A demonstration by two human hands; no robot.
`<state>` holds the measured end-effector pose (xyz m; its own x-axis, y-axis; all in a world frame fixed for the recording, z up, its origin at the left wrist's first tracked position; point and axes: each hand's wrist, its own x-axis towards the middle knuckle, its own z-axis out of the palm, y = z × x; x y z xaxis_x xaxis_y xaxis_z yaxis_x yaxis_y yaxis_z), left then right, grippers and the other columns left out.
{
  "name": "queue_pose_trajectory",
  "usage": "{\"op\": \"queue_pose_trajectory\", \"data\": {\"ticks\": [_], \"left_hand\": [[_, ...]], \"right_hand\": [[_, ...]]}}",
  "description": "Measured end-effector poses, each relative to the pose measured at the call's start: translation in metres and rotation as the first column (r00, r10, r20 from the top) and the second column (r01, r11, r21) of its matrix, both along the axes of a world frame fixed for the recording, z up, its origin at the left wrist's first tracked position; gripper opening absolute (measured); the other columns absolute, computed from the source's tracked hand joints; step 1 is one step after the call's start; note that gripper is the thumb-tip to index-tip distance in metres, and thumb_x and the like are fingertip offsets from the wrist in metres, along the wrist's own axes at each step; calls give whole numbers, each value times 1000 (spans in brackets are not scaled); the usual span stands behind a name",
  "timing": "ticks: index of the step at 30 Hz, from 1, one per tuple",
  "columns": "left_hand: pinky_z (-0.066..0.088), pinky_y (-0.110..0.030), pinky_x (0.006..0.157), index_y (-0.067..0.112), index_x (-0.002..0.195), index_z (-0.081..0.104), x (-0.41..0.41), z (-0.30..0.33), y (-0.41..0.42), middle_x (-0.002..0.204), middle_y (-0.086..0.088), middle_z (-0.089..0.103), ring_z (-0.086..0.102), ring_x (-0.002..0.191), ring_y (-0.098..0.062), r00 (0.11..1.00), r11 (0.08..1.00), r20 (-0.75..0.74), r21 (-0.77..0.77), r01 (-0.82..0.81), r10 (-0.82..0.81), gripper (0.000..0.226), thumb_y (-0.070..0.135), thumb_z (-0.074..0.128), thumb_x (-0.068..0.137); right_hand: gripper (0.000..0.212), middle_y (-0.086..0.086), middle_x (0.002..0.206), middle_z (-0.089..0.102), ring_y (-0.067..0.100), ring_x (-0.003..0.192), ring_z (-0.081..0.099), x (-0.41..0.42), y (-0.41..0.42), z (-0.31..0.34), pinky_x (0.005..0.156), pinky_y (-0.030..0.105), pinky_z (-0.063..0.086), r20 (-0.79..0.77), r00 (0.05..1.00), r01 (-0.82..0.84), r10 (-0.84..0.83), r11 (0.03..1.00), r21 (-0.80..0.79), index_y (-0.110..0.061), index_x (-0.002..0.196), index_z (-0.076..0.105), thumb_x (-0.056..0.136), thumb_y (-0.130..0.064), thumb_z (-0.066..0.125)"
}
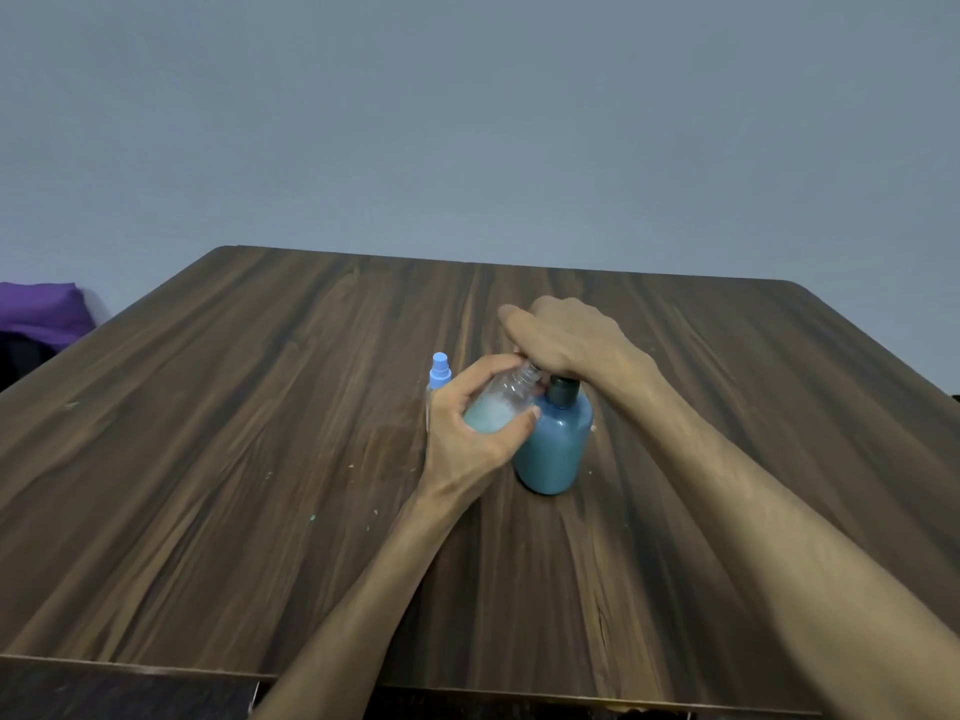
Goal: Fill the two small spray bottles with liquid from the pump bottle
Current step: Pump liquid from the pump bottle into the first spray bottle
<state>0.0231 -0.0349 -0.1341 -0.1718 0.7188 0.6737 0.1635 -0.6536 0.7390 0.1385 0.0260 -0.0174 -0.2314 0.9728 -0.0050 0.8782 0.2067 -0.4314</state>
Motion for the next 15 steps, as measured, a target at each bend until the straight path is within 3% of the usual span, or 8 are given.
{"op": "queue_pose_trajectory", "data": {"ticks": [4,7,11,15], "left_hand": [[60,-35,86,5,114,72,1,1,0,106,-2,77,74,96,-17,1000,1000,-12,15,-12,12,38,0,78,77],[60,-37,86,5,112,72,1,2,-1,104,-1,77,74,96,-17,1000,1000,-6,3,-4,4,36,-1,77,77],[61,-37,86,4,114,72,0,0,-1,105,-3,77,74,96,-17,1000,1000,-10,14,-3,3,37,-1,78,77],[63,-52,82,2,115,71,-1,0,1,106,-5,77,75,96,-24,1000,1000,2,0,20,-20,38,-2,78,78]], "right_hand": [[57,-4,77,77,25,85,69,1,1,4,77,39,49,-48,999,-9,8,1000,-4,-18,84,79,90,-48,31],[56,3,87,77,28,88,68,-2,-1,4,80,41,51,1,1000,-20,20,999,-41,-18,90,77,88,-49,30],[54,1,90,76,25,86,67,3,1,5,76,39,48,-54,998,11,-9,999,50,-18,91,77,94,-49,32],[53,2,88,75,25,86,66,-1,0,2,78,39,49,-11,1000,-9,9,1000,11,-19,90,78,93,-47,34]]}}
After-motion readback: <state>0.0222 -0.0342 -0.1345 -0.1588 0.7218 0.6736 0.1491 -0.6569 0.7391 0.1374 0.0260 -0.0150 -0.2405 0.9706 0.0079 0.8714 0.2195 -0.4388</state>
